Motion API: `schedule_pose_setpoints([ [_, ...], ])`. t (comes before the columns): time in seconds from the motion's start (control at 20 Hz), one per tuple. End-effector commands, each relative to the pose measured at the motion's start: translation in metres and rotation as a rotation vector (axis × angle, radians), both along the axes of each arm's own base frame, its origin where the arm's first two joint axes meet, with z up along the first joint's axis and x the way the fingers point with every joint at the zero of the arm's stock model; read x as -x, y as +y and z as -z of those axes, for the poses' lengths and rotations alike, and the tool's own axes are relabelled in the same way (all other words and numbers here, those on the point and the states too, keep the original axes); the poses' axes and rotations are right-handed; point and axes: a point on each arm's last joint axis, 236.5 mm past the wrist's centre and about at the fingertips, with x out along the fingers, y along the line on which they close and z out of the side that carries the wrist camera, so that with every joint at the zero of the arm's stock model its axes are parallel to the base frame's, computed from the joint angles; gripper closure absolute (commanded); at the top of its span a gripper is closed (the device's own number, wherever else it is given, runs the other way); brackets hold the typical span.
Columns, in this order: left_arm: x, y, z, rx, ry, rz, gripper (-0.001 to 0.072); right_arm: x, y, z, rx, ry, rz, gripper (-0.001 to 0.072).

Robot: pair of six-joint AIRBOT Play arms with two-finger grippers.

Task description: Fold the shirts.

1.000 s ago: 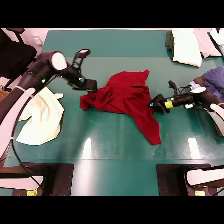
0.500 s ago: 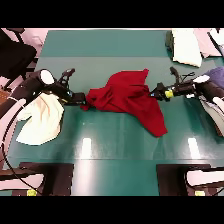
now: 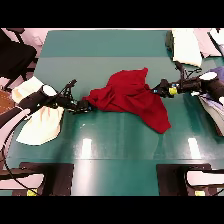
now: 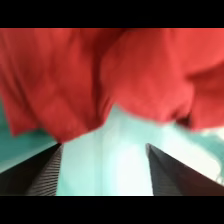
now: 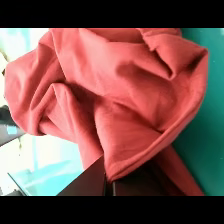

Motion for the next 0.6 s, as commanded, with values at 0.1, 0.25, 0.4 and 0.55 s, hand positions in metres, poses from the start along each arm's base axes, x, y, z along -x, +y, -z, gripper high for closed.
schedule_pose_setpoints([
  [0.1,-0.021,0.009,0.011,-0.033,-0.065,-0.053,0.0115,0.003,0.006,-0.001,-0.003,-0.001,-0.019,0.0697],
  [0.25,-0.022,0.010,0.011,-0.034,-0.072,-0.056,0.0488,0.003,0.006,-0.001,-0.003,-0.001,-0.019,0.0697],
  [0.4,-0.026,0.010,0.010,-0.033,-0.085,-0.070,0.0681,0.003,0.006,-0.001,-0.003,-0.001,-0.019,0.0696],
  [0.55,-0.028,0.008,0.001,-0.013,-0.098,-0.080,0.0683,0.003,0.006,-0.001,-0.003,0.000,-0.020,0.0697],
])
